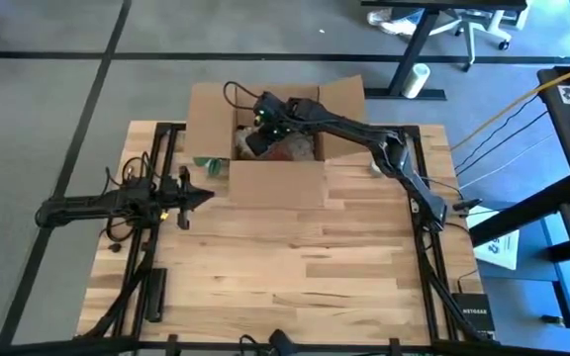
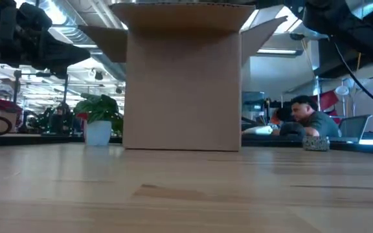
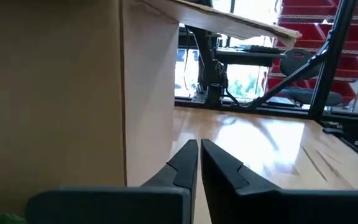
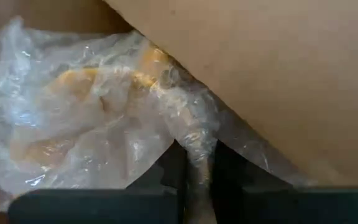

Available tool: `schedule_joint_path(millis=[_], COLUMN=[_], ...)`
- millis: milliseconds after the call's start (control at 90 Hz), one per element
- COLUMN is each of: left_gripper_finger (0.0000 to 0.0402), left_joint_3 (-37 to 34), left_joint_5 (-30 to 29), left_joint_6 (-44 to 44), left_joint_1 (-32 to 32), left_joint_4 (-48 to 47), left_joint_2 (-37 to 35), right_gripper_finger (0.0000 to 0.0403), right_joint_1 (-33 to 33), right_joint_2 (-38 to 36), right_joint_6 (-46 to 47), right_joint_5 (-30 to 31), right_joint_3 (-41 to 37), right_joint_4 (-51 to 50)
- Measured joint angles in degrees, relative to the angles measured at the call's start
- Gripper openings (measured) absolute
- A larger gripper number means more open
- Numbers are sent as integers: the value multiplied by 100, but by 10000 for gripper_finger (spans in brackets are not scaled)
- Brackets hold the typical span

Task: Wrap mug
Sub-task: Put the wrapped yellow cup into the cardboard box, then return to Home Position

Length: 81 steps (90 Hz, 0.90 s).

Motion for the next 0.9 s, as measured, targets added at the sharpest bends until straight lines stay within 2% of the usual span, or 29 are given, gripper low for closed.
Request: schedule_joint_path(millis=[211, 500, 600, 800, 900], left_gripper_finger=[1, 1, 1, 1, 1], left_joint_3=[0, 0, 0, 0, 0], left_joint_5=[0, 0, 0, 0, 0], left_joint_6=[0, 0, 0, 0, 0], left_joint_1=[0, -1, -2, 0, 0], left_joint_4=[0, 0, -1, 0, 0], left_joint_2=[0, 0, 0, 0, 0], right_gripper_finger=[51, 151, 174, 183, 184], right_joint_1=[13, 2, 0, 5, 2], right_joint_2=[-4, -15, -70, -380, -610], right_joint_6=[-219, -173, 122, 271, 280], right_joint_5=[-393, -1085, -1395, -1443, -1228], right_joint_3=[167, 184, 186, 181, 181], right_joint_4=[32, -65, -127, -504, -695])
